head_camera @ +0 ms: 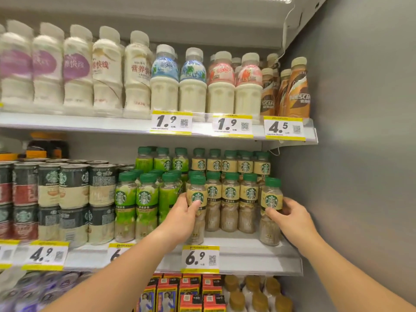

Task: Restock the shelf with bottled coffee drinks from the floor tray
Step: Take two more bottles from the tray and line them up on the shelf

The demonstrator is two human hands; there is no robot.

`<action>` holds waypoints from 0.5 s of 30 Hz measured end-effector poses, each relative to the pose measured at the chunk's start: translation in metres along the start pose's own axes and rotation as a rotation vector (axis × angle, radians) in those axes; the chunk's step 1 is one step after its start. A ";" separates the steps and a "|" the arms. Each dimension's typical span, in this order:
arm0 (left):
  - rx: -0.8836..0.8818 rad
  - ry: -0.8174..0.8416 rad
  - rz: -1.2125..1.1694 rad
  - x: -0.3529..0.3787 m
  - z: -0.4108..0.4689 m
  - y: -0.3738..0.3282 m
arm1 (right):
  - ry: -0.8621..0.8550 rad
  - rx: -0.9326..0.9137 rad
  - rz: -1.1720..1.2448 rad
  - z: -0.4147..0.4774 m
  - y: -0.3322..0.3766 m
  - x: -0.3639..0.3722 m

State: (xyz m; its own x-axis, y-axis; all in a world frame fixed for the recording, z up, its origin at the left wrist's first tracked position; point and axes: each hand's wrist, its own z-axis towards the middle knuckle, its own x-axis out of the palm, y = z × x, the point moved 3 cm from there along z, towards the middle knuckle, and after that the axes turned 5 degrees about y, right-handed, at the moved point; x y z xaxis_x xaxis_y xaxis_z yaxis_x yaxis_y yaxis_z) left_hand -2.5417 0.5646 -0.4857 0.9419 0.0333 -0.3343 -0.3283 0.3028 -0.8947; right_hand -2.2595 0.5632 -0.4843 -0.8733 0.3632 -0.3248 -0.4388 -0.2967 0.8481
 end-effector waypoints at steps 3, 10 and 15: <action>-0.010 -0.020 -0.013 0.001 0.002 0.003 | -0.005 0.020 0.043 0.001 -0.005 0.000; -0.079 -0.023 0.034 0.007 -0.013 0.019 | 0.027 0.100 -0.002 -0.011 -0.016 0.006; -0.023 -0.234 0.376 0.009 -0.022 0.016 | 0.017 0.122 -0.082 -0.012 -0.020 0.009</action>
State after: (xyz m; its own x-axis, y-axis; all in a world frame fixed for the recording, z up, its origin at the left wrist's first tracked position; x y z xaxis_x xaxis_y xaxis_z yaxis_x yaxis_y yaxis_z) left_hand -2.5396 0.5486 -0.5097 0.7467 0.3522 -0.5643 -0.6501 0.2071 -0.7311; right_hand -2.2612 0.5623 -0.5091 -0.8394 0.3661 -0.4016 -0.4810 -0.1565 0.8626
